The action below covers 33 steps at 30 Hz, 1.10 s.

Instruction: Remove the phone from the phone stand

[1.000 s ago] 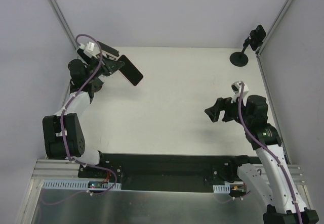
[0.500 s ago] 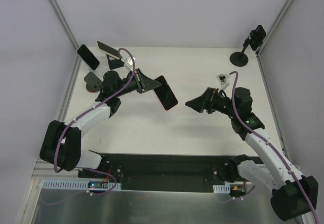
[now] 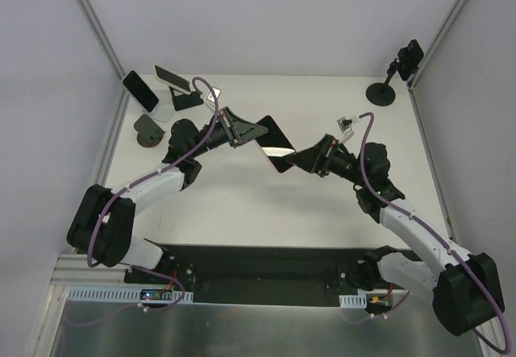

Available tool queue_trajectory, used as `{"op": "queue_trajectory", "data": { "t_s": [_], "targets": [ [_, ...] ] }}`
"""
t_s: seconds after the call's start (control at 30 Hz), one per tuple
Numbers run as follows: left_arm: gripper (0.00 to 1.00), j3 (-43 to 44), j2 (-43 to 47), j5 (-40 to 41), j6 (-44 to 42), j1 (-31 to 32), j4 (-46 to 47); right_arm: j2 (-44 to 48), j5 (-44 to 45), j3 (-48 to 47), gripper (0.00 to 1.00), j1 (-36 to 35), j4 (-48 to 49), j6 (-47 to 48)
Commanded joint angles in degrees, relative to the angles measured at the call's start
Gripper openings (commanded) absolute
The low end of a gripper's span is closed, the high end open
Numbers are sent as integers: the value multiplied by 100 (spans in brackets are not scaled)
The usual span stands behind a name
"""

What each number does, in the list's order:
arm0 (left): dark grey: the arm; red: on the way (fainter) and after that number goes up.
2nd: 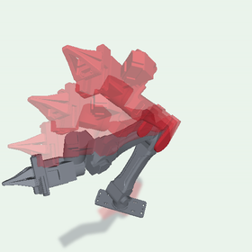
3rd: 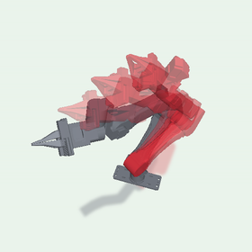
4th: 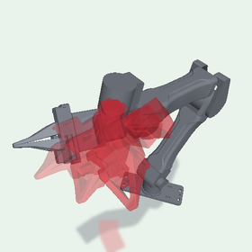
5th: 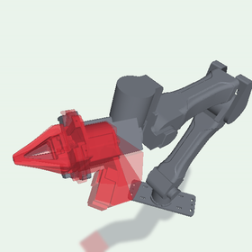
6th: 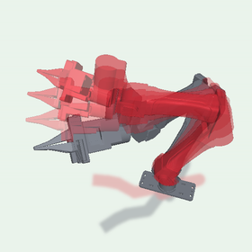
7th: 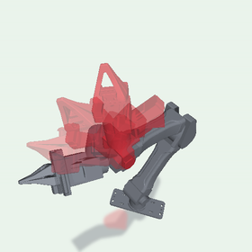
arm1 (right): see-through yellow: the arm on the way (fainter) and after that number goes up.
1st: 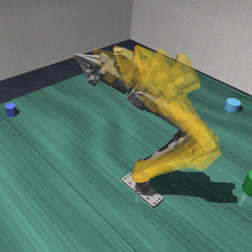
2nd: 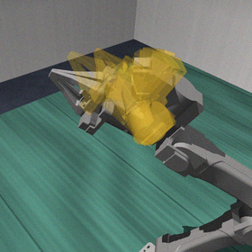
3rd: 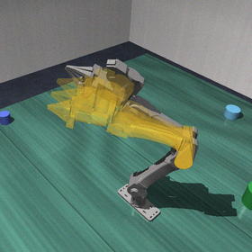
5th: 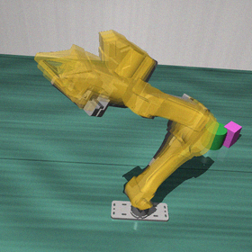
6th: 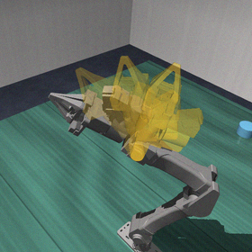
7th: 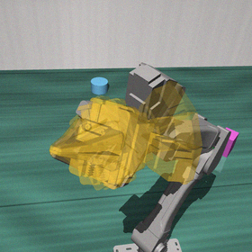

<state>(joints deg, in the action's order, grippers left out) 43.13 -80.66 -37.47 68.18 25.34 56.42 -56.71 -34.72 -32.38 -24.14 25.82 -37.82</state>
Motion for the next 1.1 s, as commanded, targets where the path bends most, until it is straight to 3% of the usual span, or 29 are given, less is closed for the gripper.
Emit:
{"op": "queue_trajectory", "data": {
  "t_s": [0.0,0.13,0.3,0.4,0.43,0.5,0.63,0.67,0.77,0.9,1.07],
  "targets": [
    [0,204,-2,-41,406,102,844,-288,45,135,90,-99,1371,-663],
    [0,300,-37,-163,441,137,870,-674,27,258,74,-205,2450,-1120],
    [0,266,-29,-260,556,173,949,-903,132,355,54,-258,3068,-1385],
    [0,187,24,-252,547,173,967,-886,194,408,27,-267,3201,-1438],
    [0,160,33,-243,530,173,950,-842,202,425,13,-267,3201,-1438],
    [4,160,59,-252,477,173,888,-798,202,452,3,-266,3183,-1421],
    [42,134,138,-234,293,146,669,-640,194,522,1,-171,3078,-1403],
    [57,134,217,-243,214,146,581,-553,194,548,1,-126,3060,-1403],
    [83,142,524,-243,-304,15,-112,-342,141,671,1,207,2990,-1447],
    [99,291,1069,-208,-1156,-319,-1736,9,88,865,1,813,2596,-1412],
    [99,827,1754,222,-2992,-566,-4597,318,202,1032,1,1850,1858,-1053]
  ]
}}
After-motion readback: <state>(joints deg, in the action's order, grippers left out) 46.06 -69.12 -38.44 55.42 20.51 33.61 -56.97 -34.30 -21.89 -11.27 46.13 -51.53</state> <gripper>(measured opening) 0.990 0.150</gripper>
